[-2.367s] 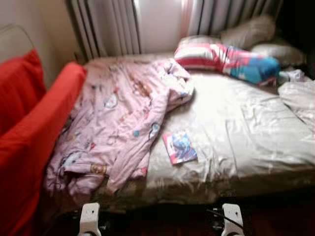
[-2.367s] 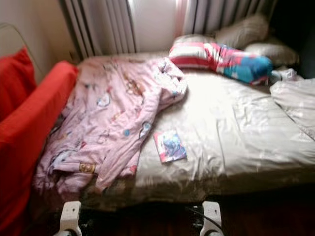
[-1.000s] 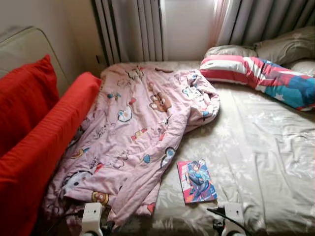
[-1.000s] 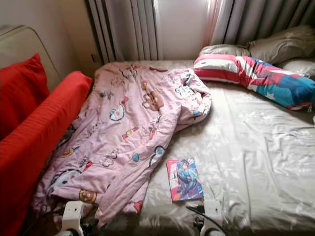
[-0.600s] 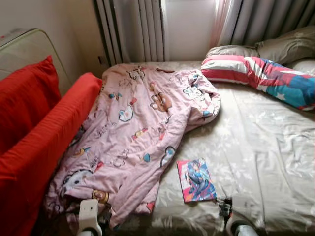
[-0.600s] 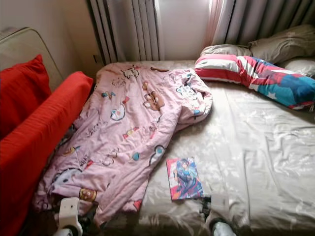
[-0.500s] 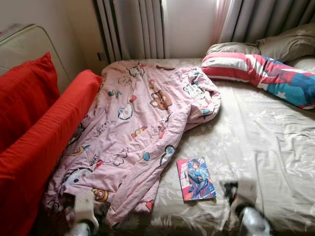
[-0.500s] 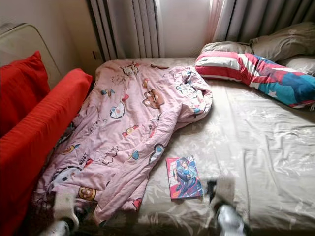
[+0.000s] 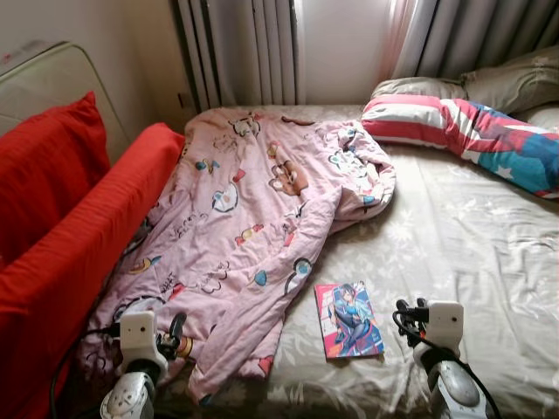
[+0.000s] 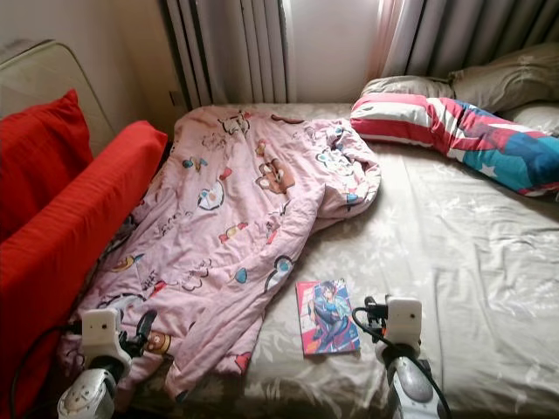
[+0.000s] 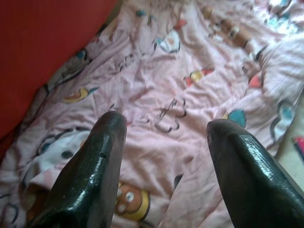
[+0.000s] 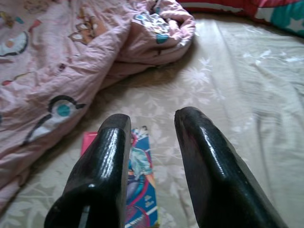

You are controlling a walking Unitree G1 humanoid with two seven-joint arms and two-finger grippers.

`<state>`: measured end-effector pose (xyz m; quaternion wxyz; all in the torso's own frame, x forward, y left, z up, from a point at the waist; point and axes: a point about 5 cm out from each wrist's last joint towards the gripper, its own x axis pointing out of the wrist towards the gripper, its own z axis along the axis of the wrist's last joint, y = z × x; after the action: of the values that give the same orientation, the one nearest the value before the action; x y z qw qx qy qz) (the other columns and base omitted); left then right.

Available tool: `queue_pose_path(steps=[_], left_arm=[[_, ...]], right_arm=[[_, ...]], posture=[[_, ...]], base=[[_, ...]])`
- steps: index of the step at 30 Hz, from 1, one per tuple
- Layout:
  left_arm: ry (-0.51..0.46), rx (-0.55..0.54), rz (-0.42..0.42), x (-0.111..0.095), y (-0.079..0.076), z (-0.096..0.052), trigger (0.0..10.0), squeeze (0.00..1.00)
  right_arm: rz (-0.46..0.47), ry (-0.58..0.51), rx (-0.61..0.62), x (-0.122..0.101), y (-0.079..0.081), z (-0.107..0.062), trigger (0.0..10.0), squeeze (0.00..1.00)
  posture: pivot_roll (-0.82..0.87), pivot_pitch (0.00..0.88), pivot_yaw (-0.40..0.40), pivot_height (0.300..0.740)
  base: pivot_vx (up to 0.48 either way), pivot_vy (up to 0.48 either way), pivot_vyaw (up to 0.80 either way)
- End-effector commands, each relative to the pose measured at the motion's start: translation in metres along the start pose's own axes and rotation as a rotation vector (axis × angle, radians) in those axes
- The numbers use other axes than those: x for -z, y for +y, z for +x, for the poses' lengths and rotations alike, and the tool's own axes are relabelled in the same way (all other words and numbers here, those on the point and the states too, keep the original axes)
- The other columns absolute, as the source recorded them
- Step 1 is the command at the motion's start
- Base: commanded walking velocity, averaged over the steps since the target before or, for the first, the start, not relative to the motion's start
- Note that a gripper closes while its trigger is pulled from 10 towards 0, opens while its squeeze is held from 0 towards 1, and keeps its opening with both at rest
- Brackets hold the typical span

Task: Clean up the room

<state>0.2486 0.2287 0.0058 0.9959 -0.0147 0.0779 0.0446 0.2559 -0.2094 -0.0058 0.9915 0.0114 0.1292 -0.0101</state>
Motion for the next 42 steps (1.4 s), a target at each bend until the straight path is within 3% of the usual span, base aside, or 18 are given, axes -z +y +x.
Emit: queue_pose_path(steps=[1, 17, 42], left_arm=[[-0.029, 0.004, 0.0, -0.005, 0.0, 0.002, 10.0, 0.0], [-0.039, 0.068, 0.017, -0.008, -0.013, 0.001, 10.0, 0.0], [-0.041, 0.093, 0.023, -0.01, -0.015, -0.003, 10.0, 0.0]], right_arm=[[0.004, -0.014, -0.01, -0.002, 0.003, 0.001, 10.0, 0.0], [0.0, -0.034, -0.006, -0.006, 0.003, 0.001, 10.0, 0.0], [-0.02, -0.028, -0.027, -0.007, 0.009, 0.004, 10.0, 0.0]], posture=[[-0.06, 0.0, 0.021, 0.74], [-0.07, 0.0, 0.023, 0.74], [-0.06, 0.0, 0.021, 0.74]], base=[[0.0, 0.0, 0.0], [0.0, 0.0, 0.0], [0.0, 0.0, 0.0]])
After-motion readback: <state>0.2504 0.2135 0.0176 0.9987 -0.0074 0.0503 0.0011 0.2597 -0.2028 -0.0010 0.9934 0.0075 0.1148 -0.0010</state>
